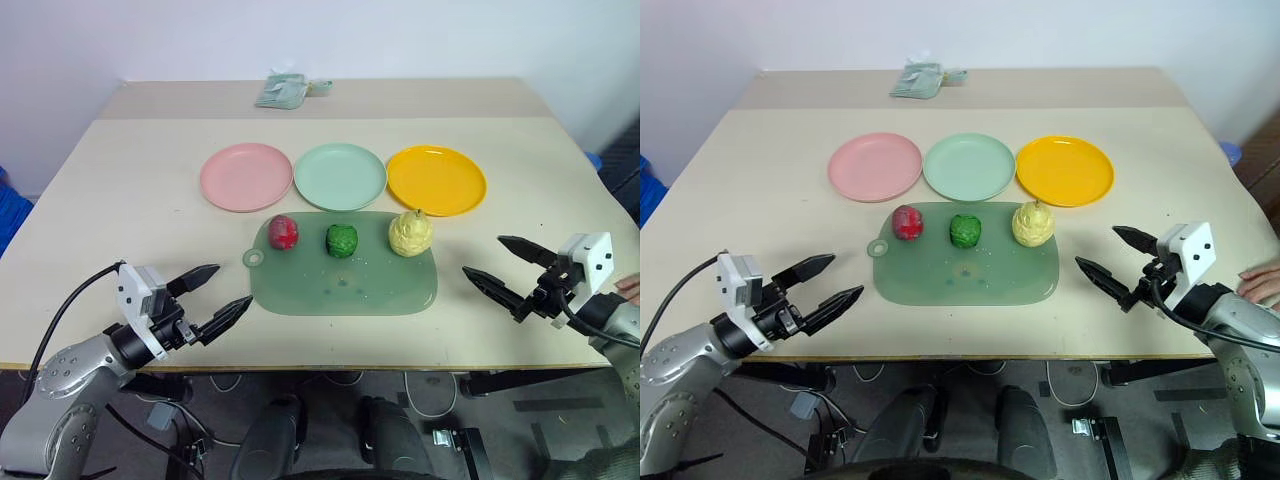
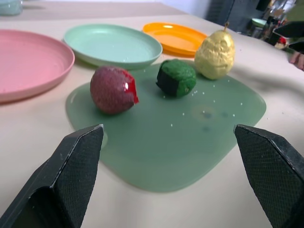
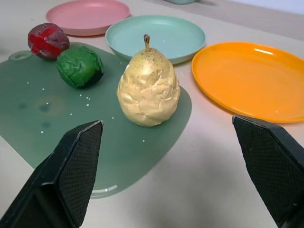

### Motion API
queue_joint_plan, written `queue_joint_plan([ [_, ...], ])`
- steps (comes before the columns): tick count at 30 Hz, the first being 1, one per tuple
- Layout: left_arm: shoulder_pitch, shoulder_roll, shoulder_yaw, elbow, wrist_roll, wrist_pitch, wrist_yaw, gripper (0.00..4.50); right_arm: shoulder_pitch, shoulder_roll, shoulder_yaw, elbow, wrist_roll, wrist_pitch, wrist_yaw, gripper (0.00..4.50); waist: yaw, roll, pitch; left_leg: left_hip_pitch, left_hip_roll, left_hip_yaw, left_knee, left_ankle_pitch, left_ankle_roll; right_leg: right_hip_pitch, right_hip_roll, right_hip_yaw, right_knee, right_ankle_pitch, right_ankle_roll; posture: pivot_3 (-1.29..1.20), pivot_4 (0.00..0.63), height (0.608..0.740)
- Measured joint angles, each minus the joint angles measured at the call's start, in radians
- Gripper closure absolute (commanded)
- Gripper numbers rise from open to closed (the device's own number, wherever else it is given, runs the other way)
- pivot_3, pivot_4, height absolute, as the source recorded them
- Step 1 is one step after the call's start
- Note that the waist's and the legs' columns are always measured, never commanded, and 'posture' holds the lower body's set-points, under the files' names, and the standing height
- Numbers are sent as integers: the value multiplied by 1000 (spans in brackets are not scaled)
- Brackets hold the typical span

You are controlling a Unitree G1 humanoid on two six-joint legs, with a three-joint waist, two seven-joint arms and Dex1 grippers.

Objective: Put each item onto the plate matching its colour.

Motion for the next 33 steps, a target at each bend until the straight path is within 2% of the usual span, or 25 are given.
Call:
queue_joint_plan([
  [16, -43, -24, -10, 1, 81, -5, 62, 0, 0, 7, 0, -4, 7, -10, 15, 37, 0, 0, 0, 0, 0, 0, 0, 0, 0, 0, 0, -1, -2, 0, 0, 0, 150, 740],
  [21, -85, -28, -32, -4, 56, 128, 157, 0, -22, 20, 1, -19, 54, -26, 64, 37, 0, 0, 0, 0, 0, 0, 0, 0, 1, 0, 0, -1, -2, 0, 0, 0, 150, 740],
  [27, -261, -33, -66, -21, -18, 342, 309, 0, -157, -1, 76, -27, 62, -58, 141, 37, 0, 0, 0, 0, 0, 0, 2, 0, 2, 0, 1, -3, 1, 1, 1, 0, 150, 740],
  [33, -440, -114, -141, -12, -5, 447, 457, 0, -247, -3, 167, -1, 51, -61, 208, 37, 3, -2, 1, 0, -1, 0, 3, 2, 3, 0, 1, -3, 2, 1, 1, 0, 150, 740],
])
